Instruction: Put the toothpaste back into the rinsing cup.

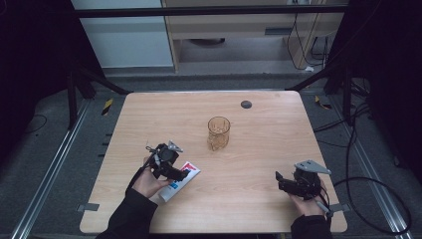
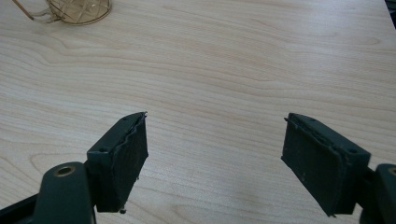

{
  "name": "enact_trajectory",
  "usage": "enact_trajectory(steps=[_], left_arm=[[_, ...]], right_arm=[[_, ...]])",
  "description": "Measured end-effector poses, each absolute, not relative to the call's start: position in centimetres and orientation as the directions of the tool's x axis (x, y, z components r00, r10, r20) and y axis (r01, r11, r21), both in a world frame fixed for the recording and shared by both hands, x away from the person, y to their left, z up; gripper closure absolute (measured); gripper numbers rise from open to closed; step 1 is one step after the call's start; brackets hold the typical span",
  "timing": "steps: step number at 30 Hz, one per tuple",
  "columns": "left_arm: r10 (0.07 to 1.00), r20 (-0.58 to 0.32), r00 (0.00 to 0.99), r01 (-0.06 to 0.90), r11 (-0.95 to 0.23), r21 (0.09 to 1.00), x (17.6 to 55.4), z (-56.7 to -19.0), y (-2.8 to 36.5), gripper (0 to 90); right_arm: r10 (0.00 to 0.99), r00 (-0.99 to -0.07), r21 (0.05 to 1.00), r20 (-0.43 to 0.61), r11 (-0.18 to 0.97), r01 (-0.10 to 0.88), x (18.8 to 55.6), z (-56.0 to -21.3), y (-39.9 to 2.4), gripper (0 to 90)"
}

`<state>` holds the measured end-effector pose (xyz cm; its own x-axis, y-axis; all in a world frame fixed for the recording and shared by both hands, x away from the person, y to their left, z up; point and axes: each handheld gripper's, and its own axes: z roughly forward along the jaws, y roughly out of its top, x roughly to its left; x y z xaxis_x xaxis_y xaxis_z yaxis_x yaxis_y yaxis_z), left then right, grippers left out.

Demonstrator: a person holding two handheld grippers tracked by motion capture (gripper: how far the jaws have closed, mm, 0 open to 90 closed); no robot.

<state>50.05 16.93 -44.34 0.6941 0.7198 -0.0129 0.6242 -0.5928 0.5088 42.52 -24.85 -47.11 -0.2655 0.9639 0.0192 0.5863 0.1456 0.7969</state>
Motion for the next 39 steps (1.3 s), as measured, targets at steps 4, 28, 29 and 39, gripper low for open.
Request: enact_trajectory(steps=[4,28,29,39], left_arm=[[0.714,-0.01,0.7,0.623,-0.605,0.495,50.1,-44.7,16.6,27.2],[0.701,-0.004,0.713,0.639,-0.648,0.414,50.3,-47.1,15.6,29.5],[0.701,-0.008,0.713,0.641,-0.647,0.413,50.3,-47.1,15.6,30.0],[0.71,-0.032,0.704,0.658,-0.635,0.405,50.2,-47.3,15.6,37.2]], right_arm=[[0.964,-0.265,0.796,0.016,0.149,0.587,42.5,-47.1,-24.8,22.0],[0.963,-0.27,0.787,0.017,0.154,0.598,42.7,-47.3,-24.8,21.9],[0.963,-0.27,0.787,0.015,0.155,0.597,42.7,-47.3,-24.8,21.9],[0.962,-0.271,0.785,0.017,0.155,0.599,42.7,-47.3,-24.8,21.9]])
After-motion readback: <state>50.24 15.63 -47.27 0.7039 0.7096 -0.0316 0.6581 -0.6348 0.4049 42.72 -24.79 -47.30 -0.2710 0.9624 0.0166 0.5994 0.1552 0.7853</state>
